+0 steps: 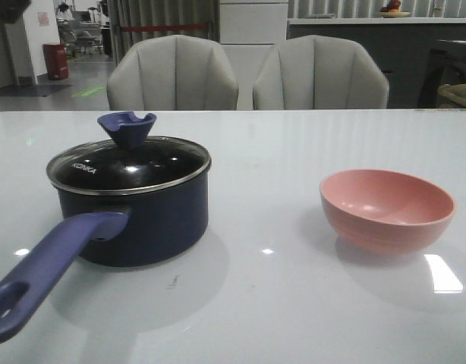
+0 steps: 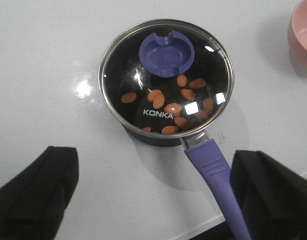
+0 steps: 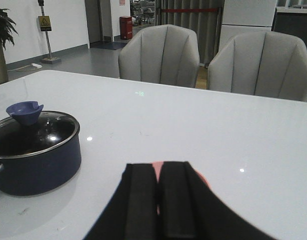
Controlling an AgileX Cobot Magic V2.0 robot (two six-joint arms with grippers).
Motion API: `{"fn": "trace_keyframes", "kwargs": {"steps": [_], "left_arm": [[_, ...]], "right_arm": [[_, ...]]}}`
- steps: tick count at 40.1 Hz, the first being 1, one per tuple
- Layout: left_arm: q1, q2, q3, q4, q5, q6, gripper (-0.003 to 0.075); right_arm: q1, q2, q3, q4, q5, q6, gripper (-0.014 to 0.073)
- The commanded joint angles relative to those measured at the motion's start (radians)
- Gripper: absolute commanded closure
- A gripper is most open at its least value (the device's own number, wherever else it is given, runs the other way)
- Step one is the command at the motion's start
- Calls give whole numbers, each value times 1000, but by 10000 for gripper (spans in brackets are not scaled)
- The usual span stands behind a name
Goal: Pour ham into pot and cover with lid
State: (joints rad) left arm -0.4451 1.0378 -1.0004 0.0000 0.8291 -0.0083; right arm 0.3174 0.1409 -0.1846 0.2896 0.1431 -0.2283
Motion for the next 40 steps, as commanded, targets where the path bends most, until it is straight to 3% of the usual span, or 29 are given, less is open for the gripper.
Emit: {"fn": "trace_keyframes", "kwargs": {"steps": [1,9,13,17,22,25,40], "left_arm": [[-10,-167,133,0,-188,-5,95],[-10,-496,421,0,-342,-5,99],[-10,-641,518,0,-382,-5,169],[-10,-762,587,-8,-421,-5,344],[-10,-875,637,-11,-479,-5,624],[-10,-914,654,-11,-514,-5,584],[-10,-929,659,-11,-510,-5,587]], "right_arm": [[0,9,-28,1,-72,-6,450],[0,9,-28,1,-72,-6,450],[0,9,-28,1,-72,-6,450],[0,9,-28,1,-72,-6,450],[0,9,-28,1,-72,-6,450],[0,9,-28,1,-72,-6,450],[0,9,-28,1,-72,-6,450]]}}
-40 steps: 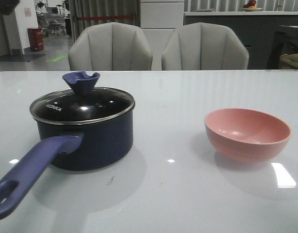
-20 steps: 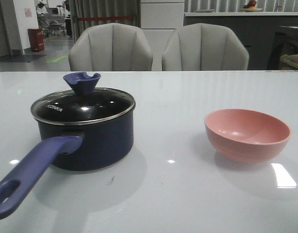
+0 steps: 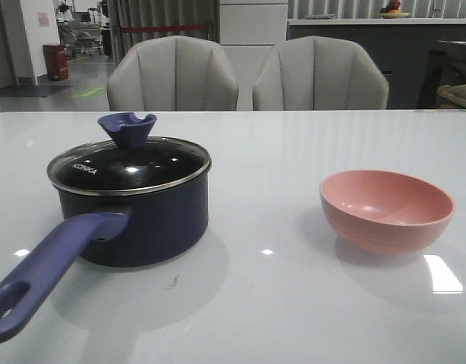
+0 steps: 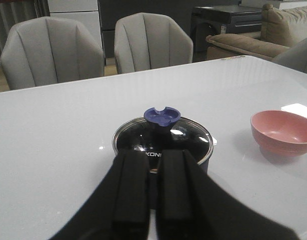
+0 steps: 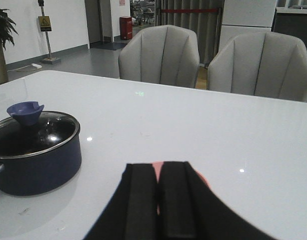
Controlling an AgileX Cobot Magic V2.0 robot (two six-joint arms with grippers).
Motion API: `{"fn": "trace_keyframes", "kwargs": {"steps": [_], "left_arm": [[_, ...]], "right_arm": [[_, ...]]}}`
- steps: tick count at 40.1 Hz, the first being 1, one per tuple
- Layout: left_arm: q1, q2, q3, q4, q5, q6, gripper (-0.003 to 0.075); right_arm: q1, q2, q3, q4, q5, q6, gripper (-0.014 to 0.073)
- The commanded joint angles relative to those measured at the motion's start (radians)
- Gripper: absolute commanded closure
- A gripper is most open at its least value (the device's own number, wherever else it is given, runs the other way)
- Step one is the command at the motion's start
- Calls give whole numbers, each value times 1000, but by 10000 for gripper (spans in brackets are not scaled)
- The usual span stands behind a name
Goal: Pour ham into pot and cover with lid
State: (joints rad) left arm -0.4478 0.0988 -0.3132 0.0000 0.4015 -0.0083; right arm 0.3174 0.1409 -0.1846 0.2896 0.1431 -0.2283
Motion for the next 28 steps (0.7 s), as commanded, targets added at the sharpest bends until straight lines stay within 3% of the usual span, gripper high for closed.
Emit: {"fn": "trace_keyframes", "kwargs": {"steps": [1,14,28], "left_arm": [[-7,10,-28,-11,-82,-5,587],[13,10,7,0,-125,-5,587],[360,-58,223,-40,-351,-5,587]], "right_arm": [[0,9,-28,1,-72,-6,450],[0,9,-28,1,-72,-6,450],[0,9,-28,1,-72,-6,450]]}}
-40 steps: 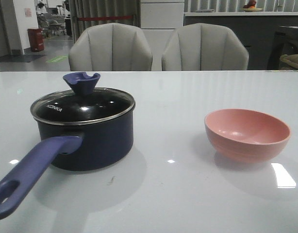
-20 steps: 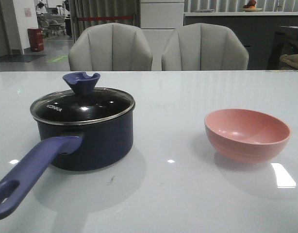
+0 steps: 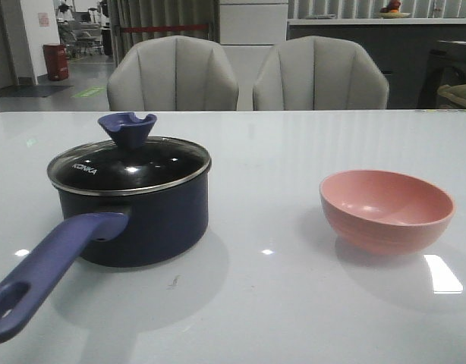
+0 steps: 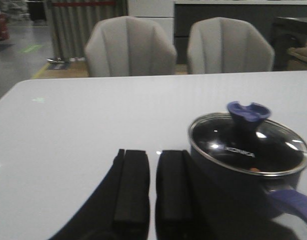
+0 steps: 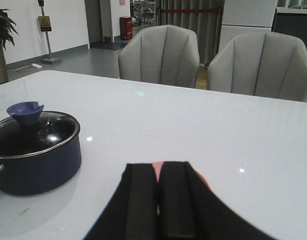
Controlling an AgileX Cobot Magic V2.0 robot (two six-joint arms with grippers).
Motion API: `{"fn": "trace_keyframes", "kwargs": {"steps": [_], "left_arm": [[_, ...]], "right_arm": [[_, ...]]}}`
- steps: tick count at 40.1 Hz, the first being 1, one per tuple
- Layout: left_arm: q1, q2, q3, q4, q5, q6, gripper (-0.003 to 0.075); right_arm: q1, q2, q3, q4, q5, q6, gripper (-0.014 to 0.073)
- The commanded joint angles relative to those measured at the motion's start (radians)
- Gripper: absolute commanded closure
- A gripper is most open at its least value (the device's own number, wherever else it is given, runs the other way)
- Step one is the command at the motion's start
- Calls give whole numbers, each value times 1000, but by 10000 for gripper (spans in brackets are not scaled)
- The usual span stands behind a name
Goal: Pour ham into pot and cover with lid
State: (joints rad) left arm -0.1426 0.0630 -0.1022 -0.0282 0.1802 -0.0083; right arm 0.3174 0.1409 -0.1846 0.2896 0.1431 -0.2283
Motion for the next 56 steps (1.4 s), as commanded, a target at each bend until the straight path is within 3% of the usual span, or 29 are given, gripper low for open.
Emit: {"fn": "trace_keyframes", "kwargs": {"steps": [1,8,56], "left_arm": [[70,-33,29,-12,-143,-5,587],[125,-85,115,-31,-254,-5,587],[125,-85,129,-31,-209,-5,587]], "right_arm": [[0,9,-28,1,-72,-6,450],[0,9,-28,1,-72,-6,450],[0,9,-28,1,-72,-6,450]]}}
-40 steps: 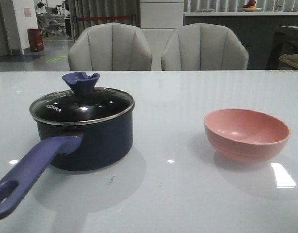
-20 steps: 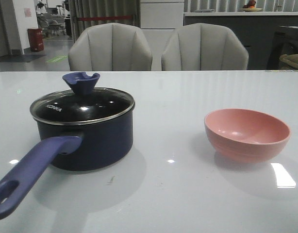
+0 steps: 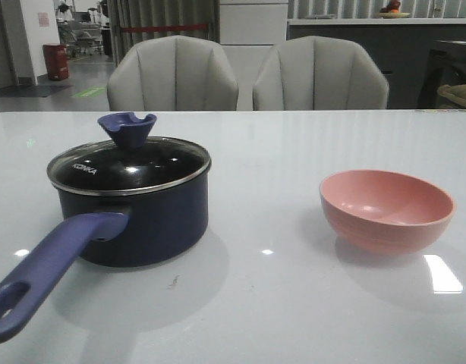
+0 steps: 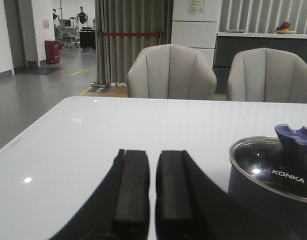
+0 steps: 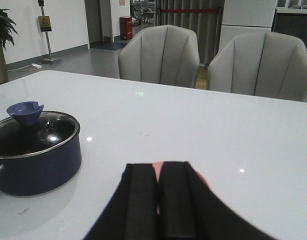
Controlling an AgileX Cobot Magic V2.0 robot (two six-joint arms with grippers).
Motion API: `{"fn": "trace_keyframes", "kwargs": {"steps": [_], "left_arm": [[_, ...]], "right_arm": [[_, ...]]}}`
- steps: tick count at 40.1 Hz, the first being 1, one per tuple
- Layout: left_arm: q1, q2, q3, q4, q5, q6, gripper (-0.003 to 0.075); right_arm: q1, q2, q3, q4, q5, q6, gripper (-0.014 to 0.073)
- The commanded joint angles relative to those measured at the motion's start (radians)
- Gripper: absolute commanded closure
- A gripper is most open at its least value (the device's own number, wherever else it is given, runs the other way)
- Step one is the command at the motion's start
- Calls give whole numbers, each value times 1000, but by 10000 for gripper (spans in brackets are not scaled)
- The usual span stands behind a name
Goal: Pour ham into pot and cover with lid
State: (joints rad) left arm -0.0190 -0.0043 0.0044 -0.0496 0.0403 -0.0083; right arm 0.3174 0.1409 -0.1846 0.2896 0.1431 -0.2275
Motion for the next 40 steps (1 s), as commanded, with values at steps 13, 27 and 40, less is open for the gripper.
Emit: {"fn": "trace_keyframes", "kwargs": {"steps": [13,27,40], "left_arm": [[1,-18,22,-9,-69,-5,587],[1,-18,22,-9,-69,-5,587],[1,-18,22,-9,-69,-5,587]], "right_arm": [[-115,9,48,-251,-105,142,450],[-319,-99,208,-398,-143,347,450],[-319,-170,206,-398,-100,347,450]]}}
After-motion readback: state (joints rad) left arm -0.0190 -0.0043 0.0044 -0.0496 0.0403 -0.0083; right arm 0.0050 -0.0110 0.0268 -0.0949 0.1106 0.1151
